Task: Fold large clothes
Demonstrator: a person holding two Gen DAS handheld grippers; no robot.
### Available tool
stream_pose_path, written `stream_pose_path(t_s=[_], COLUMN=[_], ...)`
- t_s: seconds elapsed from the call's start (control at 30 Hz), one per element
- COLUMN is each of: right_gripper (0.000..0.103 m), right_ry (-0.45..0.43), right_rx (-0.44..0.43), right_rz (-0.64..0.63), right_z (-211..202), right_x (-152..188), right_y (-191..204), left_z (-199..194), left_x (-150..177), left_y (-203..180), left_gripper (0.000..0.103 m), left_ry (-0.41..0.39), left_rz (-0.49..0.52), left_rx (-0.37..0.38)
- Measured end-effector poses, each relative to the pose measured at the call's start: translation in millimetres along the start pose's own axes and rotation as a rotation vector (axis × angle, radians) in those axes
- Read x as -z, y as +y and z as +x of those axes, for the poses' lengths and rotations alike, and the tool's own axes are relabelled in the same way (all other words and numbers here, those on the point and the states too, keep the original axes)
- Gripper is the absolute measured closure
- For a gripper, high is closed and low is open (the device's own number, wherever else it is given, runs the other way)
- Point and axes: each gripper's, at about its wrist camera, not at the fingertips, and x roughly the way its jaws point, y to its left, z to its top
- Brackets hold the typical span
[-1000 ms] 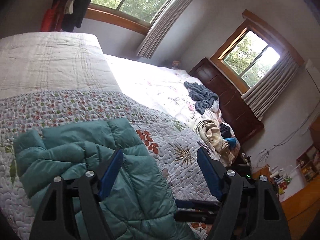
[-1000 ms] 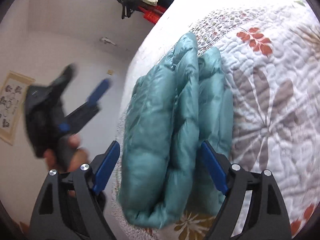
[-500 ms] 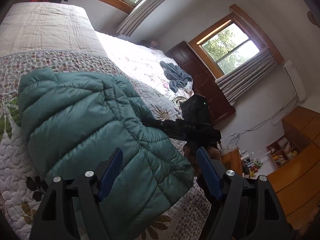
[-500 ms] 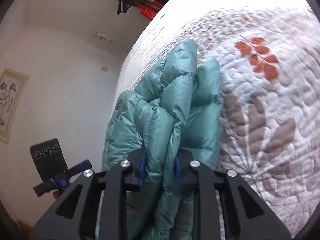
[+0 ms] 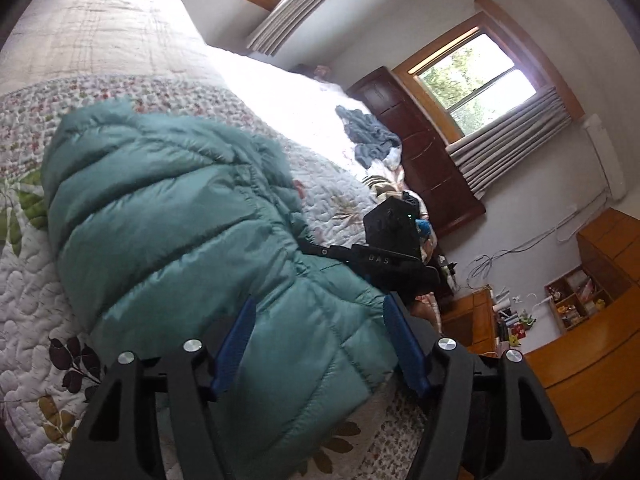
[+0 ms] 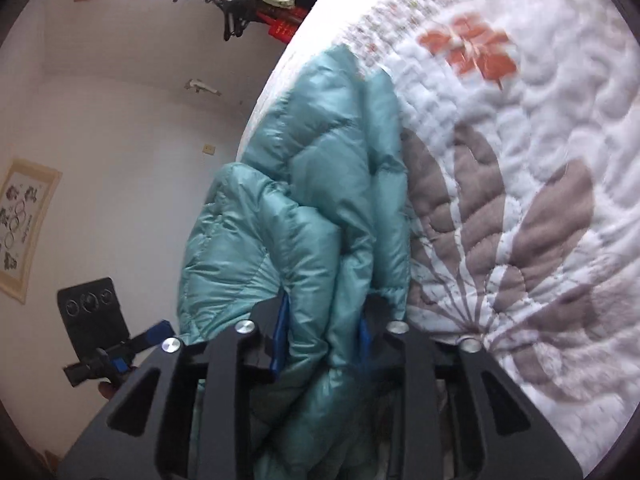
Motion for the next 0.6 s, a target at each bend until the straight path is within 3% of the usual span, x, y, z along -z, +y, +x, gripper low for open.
stream_pose_path(t_s=[0.07, 0.2, 0.3, 0.43, 0.6], right_gripper=[0.041, 0.050, 0.066, 0.075, 0.075], right_ry=[-0.045, -0.179, -0.118, -0.033, -0.025], right_rx=[0.025, 0.104, 0.130, 0.254, 0.246], right_rz=[-0.052, -0.201, -0.317, -0.353, -0.288], right_z=[-18, -62, -43, 3, 19], right_x=[-7, -7, -3, 8, 10], right_y=[22, 72, 97, 75, 39], left_z=[-9, 3, 27, 51, 62], left_x=[5, 26, 39, 48, 54], left_y=[-20, -31, -24, -8, 1], left_gripper=[0.035, 0.035, 0.035, 0.037, 0.045], left_ry=[-0.001, 0.054, 0.092, 0.116, 0.136], left_rz=[0.048, 0.071, 0.047, 0.011, 0.008], left_rx=[0.036, 0.085, 0.084, 0.063, 0.049])
